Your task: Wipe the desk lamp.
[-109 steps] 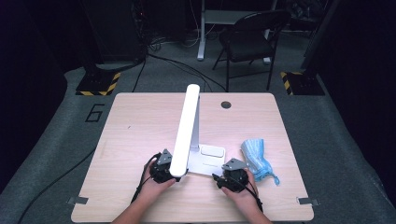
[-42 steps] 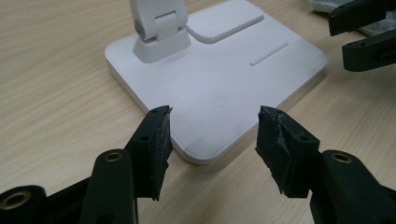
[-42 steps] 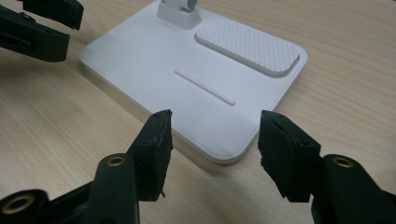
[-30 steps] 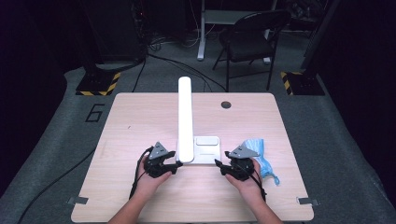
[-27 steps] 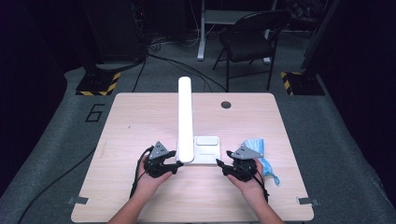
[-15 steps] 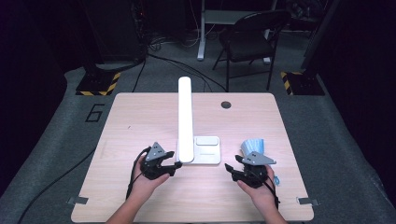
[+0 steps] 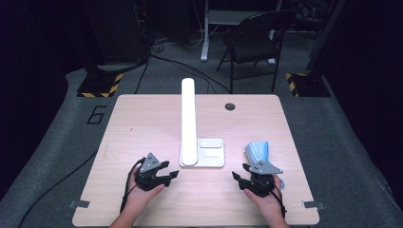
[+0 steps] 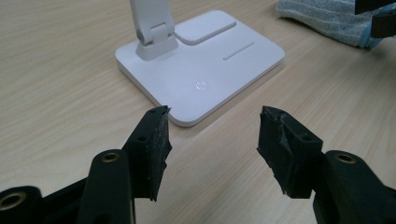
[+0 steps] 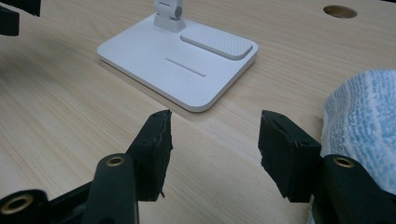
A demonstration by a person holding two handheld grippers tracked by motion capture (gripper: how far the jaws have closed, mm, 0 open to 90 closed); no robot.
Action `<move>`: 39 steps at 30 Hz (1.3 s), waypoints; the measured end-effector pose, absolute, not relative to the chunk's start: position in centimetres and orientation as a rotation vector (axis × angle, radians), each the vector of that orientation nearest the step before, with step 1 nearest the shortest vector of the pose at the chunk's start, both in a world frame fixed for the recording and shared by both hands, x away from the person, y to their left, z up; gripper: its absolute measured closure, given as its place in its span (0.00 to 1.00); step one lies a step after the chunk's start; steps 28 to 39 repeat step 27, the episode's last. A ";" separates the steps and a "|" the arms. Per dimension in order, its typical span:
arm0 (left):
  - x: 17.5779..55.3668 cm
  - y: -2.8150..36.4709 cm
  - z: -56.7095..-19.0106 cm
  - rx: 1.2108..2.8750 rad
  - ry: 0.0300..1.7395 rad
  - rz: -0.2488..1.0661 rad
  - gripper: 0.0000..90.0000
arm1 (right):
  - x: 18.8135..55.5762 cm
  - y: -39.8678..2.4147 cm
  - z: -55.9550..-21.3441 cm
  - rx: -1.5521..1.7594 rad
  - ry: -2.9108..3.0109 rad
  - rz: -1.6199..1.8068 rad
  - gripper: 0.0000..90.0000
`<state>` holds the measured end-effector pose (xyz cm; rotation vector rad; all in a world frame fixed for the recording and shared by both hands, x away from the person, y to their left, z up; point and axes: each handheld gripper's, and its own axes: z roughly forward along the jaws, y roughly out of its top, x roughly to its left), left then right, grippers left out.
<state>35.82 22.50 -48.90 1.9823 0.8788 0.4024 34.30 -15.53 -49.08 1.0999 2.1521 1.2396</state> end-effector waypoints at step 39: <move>37.1 22.8 -51.0 2.023 0.916 0.410 0.46 | 35.2 -15.9 -51.8 1.168 2.153 1.207 0.51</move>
